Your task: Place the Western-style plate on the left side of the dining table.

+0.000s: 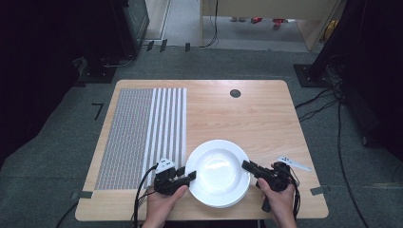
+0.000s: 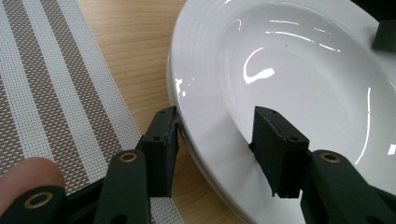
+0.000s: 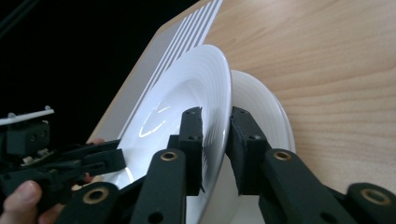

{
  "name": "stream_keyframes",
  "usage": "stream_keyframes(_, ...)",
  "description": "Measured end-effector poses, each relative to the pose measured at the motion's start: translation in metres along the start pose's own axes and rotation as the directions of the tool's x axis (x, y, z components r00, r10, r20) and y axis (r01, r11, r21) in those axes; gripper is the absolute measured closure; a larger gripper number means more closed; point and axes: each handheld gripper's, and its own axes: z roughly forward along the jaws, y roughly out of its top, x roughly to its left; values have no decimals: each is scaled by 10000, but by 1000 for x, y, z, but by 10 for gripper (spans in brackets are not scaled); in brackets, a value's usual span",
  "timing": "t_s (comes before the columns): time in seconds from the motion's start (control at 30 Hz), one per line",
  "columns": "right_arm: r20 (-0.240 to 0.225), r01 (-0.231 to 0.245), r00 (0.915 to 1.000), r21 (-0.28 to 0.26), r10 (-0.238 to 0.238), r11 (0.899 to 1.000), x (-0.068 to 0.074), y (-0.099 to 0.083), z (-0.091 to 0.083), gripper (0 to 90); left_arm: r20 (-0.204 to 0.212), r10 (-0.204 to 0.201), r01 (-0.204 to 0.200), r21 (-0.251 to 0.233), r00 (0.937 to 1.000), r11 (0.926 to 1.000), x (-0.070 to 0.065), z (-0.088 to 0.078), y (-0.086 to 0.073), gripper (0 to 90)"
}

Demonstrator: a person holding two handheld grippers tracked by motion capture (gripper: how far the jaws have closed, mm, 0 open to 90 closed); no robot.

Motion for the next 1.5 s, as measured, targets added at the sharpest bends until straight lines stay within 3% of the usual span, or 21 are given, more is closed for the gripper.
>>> stream_keyframes(0.1,-48,316,9995,-186,-317,9993,1,-1,1,784,9,-10,10,-14,10000,10000,0,0,0,524)
stream_keyframes(0.43,-491,438,9977,-412,-458,9982,-2,-2,3,793,43,-34,34,5,10000,10000,1,0,-1,520)
stream_keyframes(0.7,-818,913,9920,-670,-967,9936,-3,-4,5,792,5,18,-18,-126,10000,9999,0,-1,-1,533)
stream_keyframes(0.9,-1192,1370,9818,-942,-1478,9861,-3,-4,7,791,40,16,-15,-245,10000,9997,1,-2,0,548)
stream_keyframes(1.5,-1517,1672,9712,-1160,-1839,9791,-5,-6,11,789,38,-67,68,-525,10000,9986,1,-6,-1,579)
